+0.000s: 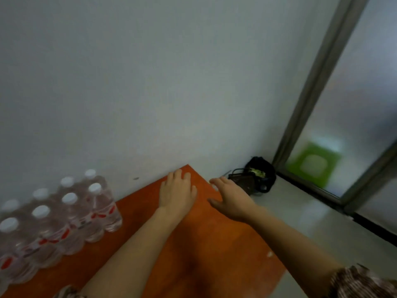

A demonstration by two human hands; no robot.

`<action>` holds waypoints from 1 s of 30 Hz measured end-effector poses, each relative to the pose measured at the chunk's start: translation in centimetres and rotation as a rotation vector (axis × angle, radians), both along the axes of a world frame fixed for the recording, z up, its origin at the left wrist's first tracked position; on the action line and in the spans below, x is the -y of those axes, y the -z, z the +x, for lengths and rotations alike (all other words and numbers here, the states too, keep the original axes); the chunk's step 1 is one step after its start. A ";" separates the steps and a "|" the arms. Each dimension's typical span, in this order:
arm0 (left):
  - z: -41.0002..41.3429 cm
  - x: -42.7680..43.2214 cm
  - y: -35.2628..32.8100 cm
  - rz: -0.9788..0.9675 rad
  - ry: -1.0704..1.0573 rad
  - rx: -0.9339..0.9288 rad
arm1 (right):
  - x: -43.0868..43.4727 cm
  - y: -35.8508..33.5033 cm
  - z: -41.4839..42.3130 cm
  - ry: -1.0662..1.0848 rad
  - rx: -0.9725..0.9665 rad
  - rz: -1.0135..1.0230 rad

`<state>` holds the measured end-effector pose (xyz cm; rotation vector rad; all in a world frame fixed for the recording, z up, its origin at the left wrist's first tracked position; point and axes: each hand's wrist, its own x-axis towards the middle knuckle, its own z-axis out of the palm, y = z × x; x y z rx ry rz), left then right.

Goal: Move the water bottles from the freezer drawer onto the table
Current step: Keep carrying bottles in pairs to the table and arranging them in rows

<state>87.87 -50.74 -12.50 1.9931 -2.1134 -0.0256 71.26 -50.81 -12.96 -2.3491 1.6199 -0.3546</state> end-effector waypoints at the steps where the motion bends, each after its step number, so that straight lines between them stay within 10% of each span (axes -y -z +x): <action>1: -2.6 -0.3 0.0 0.000 0.049 -0.005 | -1.2 -0.1 -2.7 0.056 -0.014 -0.007; 30: -83.7 -31.2 -1.1 0.157 1.048 -0.138 | -46.2 -1.7 -74.9 1.253 -0.179 0.045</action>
